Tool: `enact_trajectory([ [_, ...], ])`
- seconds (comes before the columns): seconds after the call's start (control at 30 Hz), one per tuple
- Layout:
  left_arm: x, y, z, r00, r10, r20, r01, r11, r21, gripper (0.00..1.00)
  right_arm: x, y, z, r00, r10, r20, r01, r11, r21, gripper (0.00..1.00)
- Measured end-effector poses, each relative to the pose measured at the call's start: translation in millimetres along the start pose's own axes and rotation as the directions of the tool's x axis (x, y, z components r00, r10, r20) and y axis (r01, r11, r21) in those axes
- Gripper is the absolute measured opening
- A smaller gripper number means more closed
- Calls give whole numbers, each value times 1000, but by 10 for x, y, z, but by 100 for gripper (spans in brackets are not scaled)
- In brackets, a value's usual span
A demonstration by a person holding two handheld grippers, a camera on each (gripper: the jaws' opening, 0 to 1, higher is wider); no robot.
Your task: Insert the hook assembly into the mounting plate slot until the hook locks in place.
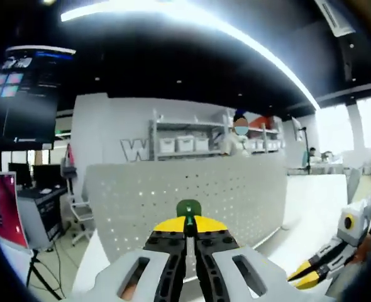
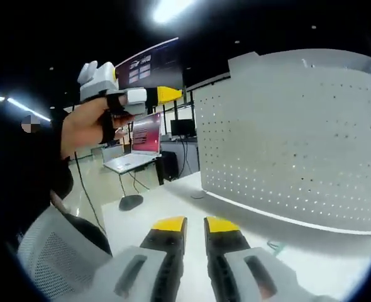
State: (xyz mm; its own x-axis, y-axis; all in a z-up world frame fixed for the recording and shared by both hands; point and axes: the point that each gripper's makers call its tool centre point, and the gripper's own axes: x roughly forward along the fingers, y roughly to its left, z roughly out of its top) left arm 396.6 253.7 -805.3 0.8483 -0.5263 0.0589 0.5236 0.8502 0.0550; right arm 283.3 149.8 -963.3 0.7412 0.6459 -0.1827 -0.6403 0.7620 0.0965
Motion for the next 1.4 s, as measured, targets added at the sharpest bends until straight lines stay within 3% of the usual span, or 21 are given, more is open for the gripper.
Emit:
enact_trajectory([
  [0.5, 462, 548, 93, 990, 142, 7, -143, 989, 35, 2, -229, -132, 313, 995, -56, 84, 57, 998, -18, 13],
  [0.6, 553, 651, 124, 985, 171, 9, -171, 982, 78, 2, -308, -191, 371, 993, -74, 96, 77, 997, -26, 14],
  [0.87, 764, 812, 105, 979, 205, 6, -205, 976, 77, 2, -406, -328, 357, 989, -110, 96, 112, 994, -16, 15],
  [1.07, 861, 998, -5, 970, 243, -12, -241, 968, 69, 2, -461, -475, 381, 985, -140, 103, 141, 990, -6, 15],
  [1.4, 956, 1093, -37, 961, 276, 10, -276, 959, 60, 2, -439, -585, 374, 984, -157, 89, 158, 988, 3, 15],
])
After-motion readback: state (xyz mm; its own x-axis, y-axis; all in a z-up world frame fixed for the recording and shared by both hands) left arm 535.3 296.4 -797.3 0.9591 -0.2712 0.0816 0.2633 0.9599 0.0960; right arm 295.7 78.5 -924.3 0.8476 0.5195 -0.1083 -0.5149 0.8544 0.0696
